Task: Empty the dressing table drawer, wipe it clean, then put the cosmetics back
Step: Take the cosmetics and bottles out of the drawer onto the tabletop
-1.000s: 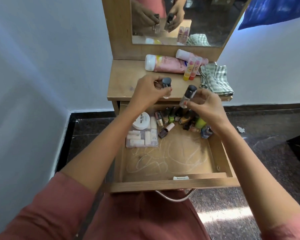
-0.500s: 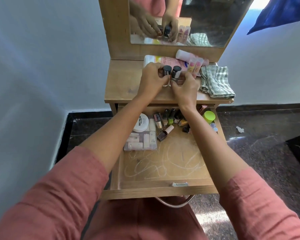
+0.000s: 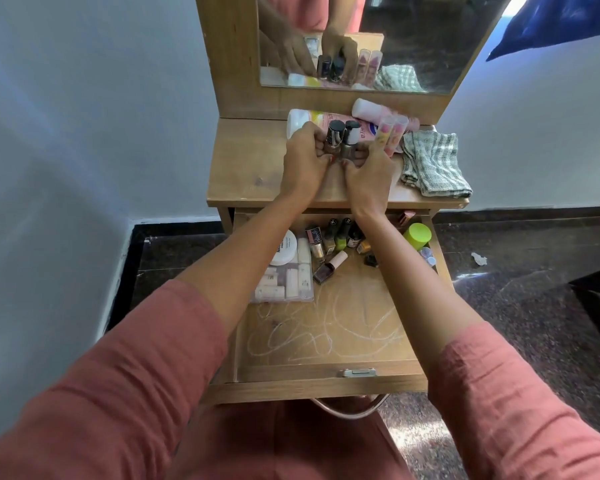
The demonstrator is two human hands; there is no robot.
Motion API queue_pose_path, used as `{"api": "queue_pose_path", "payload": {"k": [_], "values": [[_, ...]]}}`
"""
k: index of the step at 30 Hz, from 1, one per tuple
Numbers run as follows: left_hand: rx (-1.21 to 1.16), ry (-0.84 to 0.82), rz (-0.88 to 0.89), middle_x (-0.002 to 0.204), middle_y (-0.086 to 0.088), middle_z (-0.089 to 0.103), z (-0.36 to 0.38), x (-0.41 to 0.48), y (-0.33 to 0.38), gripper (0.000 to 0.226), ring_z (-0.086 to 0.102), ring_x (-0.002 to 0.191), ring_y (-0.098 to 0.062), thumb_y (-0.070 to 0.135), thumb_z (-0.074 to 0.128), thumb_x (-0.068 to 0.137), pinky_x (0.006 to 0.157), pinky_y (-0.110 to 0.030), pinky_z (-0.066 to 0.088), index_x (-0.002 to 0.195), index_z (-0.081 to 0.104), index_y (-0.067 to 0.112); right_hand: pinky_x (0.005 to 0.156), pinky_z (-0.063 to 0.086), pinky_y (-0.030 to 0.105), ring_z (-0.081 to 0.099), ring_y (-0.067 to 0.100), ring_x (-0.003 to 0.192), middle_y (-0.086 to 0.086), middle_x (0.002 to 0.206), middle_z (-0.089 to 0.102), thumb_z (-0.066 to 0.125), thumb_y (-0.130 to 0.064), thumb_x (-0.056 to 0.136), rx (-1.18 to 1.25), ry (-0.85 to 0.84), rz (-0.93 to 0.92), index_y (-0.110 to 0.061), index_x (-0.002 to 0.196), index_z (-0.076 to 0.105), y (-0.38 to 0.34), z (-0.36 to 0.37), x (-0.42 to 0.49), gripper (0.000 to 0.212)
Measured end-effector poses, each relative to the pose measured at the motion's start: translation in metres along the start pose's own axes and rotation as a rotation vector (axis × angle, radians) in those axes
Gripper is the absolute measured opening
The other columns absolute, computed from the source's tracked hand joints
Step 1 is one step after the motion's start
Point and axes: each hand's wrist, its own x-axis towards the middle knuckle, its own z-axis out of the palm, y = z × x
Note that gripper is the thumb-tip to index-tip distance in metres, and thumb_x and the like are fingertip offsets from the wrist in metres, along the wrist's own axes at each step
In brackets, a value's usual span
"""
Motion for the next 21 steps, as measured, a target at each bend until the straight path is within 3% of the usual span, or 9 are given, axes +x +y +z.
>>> {"api": "queue_pose_path", "payload": {"k": [4, 10, 13, 16, 21], "values": [[0.003, 0.009, -0.014, 0.07, 0.013, 0.047, 0.002, 0.001, -0.002, 0.023, 0.046, 0.06, 0.0, -0.008, 0.059, 0.077, 0.059, -0.009, 0.04, 0.098, 0.057, 0.001, 0.091, 0.047, 0.03, 0.061, 0.022, 0.098, 0.009, 0.102, 0.067, 0.062, -0.007, 0.082, -0.052, 0.002, -0.014, -0.006, 0.108, 0.056, 0.0, -0.001, 0.001, 0.027], [-0.001, 0.03, -0.014, 0.069, 0.013, 0.045, -0.001, -0.005, 0.0, 0.021, 0.044, 0.057, 0.001, -0.01, 0.056, 0.078, 0.056, -0.007, 0.041, 0.097, 0.057, -0.003, 0.085, 0.051, 0.035, 0.062, 0.024, 0.092, 0.014, 0.097, 0.066, 0.061, -0.003, 0.08, -0.05, 0.007, -0.06, -0.001, 0.104, 0.058, 0.0, -0.005, -0.002, 0.024], [-0.032, 0.043, -0.003, 0.073, 0.009, 0.047, -0.004, -0.012, -0.001, 0.021, 0.045, 0.06, 0.0, -0.013, 0.057, 0.077, 0.057, -0.007, 0.042, 0.093, 0.056, 0.002, 0.076, 0.045, 0.021, 0.055, 0.017, 0.082, 0.013, 0.095, 0.064, 0.055, 0.001, 0.082, -0.043, -0.005, -0.094, 0.002, 0.104, 0.057, 0.001, -0.012, -0.006, 0.021], [-0.021, 0.041, 0.029, 0.083, -0.002, 0.053, -0.007, -0.02, 0.0, 0.022, 0.047, 0.064, 0.0, -0.01, 0.062, 0.077, 0.06, -0.005, 0.044, 0.093, 0.056, 0.003, 0.079, 0.049, 0.026, 0.055, 0.016, 0.082, 0.011, 0.095, 0.063, 0.055, 0.003, 0.082, -0.02, -0.003, -0.128, -0.001, 0.103, 0.058, 0.005, -0.017, -0.01, 0.021], [-0.004, 0.015, 0.089, 0.086, -0.003, 0.055, -0.016, -0.05, 0.003, 0.014, 0.051, 0.071, -0.005, -0.005, 0.061, 0.08, 0.064, -0.005, 0.043, 0.093, 0.059, 0.002, 0.072, 0.044, 0.015, 0.053, 0.013, 0.082, 0.008, 0.092, 0.058, 0.061, 0.0, 0.081, 0.017, -0.061, -0.12, -0.002, 0.104, 0.058, 0.014, -0.031, -0.026, 0.023]]}}
